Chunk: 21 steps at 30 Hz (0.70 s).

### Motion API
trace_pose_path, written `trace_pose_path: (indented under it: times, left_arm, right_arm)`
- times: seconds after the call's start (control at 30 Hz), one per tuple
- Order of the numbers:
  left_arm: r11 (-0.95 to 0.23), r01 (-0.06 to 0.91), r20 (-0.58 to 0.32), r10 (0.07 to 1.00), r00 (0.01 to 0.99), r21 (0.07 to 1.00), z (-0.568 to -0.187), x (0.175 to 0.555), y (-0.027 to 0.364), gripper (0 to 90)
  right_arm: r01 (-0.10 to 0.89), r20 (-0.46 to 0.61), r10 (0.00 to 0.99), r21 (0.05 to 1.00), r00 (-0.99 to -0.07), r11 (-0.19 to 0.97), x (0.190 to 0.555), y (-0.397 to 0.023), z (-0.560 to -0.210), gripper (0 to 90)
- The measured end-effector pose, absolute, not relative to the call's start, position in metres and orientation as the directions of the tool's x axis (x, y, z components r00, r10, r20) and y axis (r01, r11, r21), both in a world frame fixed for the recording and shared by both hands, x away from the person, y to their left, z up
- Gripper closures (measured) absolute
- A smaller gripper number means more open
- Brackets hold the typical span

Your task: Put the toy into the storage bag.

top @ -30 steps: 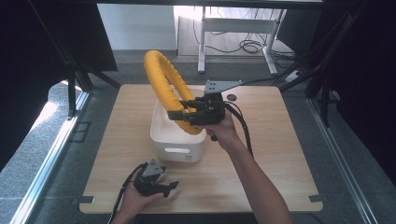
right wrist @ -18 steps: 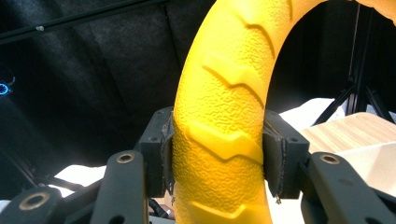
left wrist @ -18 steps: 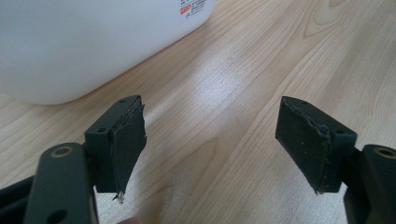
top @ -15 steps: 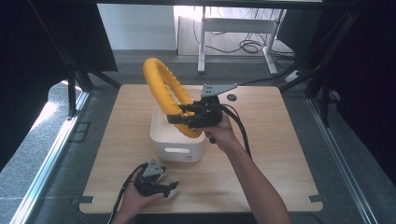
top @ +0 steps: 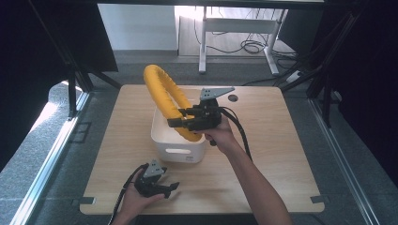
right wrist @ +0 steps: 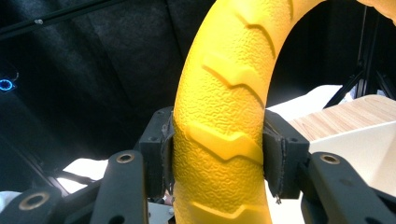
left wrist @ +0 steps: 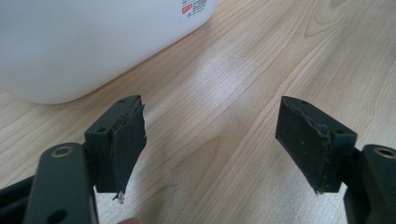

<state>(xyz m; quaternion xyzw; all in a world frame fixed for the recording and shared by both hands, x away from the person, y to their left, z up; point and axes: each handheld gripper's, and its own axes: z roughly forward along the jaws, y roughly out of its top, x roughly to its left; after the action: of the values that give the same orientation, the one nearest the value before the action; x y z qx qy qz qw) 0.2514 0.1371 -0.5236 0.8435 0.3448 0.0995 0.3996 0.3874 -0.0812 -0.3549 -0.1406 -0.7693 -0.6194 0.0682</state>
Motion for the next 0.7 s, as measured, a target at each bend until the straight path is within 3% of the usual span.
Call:
trace_pose_path:
  times: [0.7]
  left_arm:
    - [-0.455, 0.497, -0.098, 0.658, 0.747, 0.739, -0.524, 0.252, 0.137, 24.3]
  right_arm:
    - [0.336, 0.314, 0.131, 0.918, -0.94, 0.21, 0.393, -0.085, -0.373, 51.0]
